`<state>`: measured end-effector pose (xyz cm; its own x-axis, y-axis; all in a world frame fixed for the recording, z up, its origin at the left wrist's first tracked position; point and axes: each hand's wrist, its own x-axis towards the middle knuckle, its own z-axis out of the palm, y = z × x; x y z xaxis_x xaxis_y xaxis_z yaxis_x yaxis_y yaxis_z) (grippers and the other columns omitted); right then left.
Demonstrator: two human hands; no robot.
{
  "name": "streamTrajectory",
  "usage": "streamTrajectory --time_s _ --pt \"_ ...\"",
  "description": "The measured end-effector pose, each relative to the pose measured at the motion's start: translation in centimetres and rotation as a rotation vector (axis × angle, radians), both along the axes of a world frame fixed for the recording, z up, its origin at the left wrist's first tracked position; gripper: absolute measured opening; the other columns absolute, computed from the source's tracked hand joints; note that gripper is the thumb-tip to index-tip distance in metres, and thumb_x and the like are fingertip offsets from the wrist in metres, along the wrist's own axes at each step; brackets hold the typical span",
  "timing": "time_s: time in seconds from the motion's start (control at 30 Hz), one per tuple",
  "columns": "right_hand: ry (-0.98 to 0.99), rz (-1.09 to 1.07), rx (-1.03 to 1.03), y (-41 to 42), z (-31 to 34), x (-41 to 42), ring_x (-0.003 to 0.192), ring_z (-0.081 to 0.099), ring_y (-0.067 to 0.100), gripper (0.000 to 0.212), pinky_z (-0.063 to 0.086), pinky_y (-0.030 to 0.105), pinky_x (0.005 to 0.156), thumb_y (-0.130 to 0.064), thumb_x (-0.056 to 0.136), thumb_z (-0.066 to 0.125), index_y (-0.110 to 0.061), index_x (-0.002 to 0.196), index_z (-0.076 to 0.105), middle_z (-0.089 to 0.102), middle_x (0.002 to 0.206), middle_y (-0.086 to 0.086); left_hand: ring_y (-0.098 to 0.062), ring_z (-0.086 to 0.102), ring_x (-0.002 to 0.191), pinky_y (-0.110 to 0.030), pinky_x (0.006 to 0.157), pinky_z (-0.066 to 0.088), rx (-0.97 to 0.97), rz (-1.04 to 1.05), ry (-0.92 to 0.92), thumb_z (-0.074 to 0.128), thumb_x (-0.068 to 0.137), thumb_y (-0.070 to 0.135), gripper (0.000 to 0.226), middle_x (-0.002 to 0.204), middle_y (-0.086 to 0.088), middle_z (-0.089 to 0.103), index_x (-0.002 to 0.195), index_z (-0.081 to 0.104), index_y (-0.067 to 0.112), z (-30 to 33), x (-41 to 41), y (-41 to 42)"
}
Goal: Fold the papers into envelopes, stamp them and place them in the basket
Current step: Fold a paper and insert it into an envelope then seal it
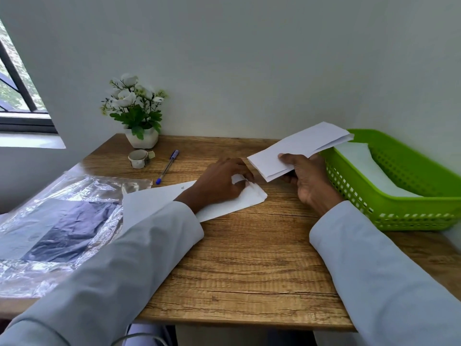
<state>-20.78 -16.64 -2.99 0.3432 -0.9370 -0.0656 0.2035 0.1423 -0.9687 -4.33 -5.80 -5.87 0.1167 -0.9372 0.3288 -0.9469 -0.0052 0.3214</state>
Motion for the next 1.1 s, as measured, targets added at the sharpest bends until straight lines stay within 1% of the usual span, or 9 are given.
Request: streamTrajectory --time_s 0.17,0.3,0.4,0.47,0.63,0.77,0.83,0.93,1.1 --pt "-0.014 -0.019 -0.009 0.49 0.18 0.06 0.083 0.067 0.015 0.029 0.057 0.03 0.061 0.0 0.085 0.07 -0.019 0.094 0.05 0.066 0.096 0.002 -0.019 0.051 0.114 -0.035 0.091 0.043 -0.058 0.005 -0.087 0.058 0.094 0.024 0.019 0.123 0.007 0.064 0.108 0.07 0.028 -0.15 0.21 -0.16" --pt "0.09 -0.019 -0.059 0.45 -0.09 0.13 0.089 0.067 0.018 0.046 0.06 0.031 0.062 -0.001 0.085 0.069 -0.011 0.124 0.049 0.065 0.109 0.006 -0.018 0.053 0.107 -0.033 0.085 0.043 -0.109 0.01 -0.085 0.051 0.098 0.022 0.02 0.119 0.003 0.066 0.114 0.064 0.023 -0.2 -0.02 0.01" --pt "0.171 -0.007 -0.055 0.23 -0.02 -0.04 0.091 0.065 0.021 0.055 0.059 0.037 0.072 0.0 0.083 0.07 -0.01 0.131 0.044 0.062 0.114 0.008 -0.019 0.052 0.103 -0.039 0.084 0.046 -0.134 -0.016 -0.121 0.049 0.098 0.02 0.019 0.115 0.001 0.065 0.112 0.061 0.02 -0.29 0.04 0.01" --pt "0.212 0.003 -0.074 0.08 0.08 -0.2 0.092 0.064 0.02 0.058 0.058 0.036 0.07 0.0 0.082 0.071 -0.009 0.133 0.044 0.061 0.117 0.007 -0.018 0.051 0.1 -0.04 0.082 0.046 -0.142 -0.051 -0.133 0.047 0.095 0.021 0.021 0.113 0.001 0.064 0.111 0.062 0.019 -0.44 0.2 0.02" --pt "0.321 0.019 -0.12 -0.26 0.34 -0.47 0.078 0.061 0.017 0.045 0.056 0.037 0.068 0.001 0.081 0.072 -0.009 0.119 0.048 0.061 0.109 0.008 -0.018 0.049 0.098 -0.037 0.08 0.044 -0.153 -0.12 -0.181 0.042 0.094 0.035 0.034 0.112 0.001 0.063 0.112 0.067 0.02 -0.61 0.49 -0.02" --pt "0.357 0.024 -0.143 -0.18 0.35 -0.43 0.078 0.065 0.023 0.047 0.052 0.032 0.056 0.001 0.08 0.073 -0.004 0.121 0.05 0.063 0.109 0.013 -0.016 0.047 0.095 -0.04 0.075 0.045 -0.177 -0.106 -0.055 0.03 0.095 0.046 0.048 0.103 0.005 0.062 0.106 0.068 0.019 -0.59 0.26 0.1" --pt "0.371 0.023 -0.172 -0.2 0.3 -0.39 0.079 0.065 0.024 0.039 0.049 0.03 0.052 0.002 0.081 0.072 -0.005 0.113 0.051 0.063 0.107 0.014 -0.013 0.047 0.094 -0.043 0.075 0.046 -0.185 -0.089 -0.016 0.03 0.096 0.047 0.048 0.1 0.01 0.059 0.104 0.068 0.019 -0.51 0.21 0.15" --pt "0.355 0.021 -0.203 -0.07 0.31 -0.33 0.081 0.065 0.024 0.032 0.049 0.03 0.053 0.004 0.082 0.07 -0.009 0.103 0.05 0.063 0.104 0.012 -0.012 0.047 0.095 -0.044 0.076 0.047 -0.208 -0.077 0.025 0.029 0.097 0.048 0.048 0.099 0.009 0.062 0.101 0.067 0.019 -0.5 0.19 0.24" --pt "0.306 0.026 -0.244 0.16 0.06 0.33 0.094 0.067 0.025 0.041 0.059 0.034 0.065 0.006 0.077 0.075 -0.009 0.109 0.053 0.066 0.11 0.008 -0.012 0.05 0.098 -0.039 0.073 0.048 -0.197 -0.065 0.015 0.035 0.093 0.059 0.05 0.104 0.007 0.062 0.101 0.068 0.021 -0.52 0.15 0.22"
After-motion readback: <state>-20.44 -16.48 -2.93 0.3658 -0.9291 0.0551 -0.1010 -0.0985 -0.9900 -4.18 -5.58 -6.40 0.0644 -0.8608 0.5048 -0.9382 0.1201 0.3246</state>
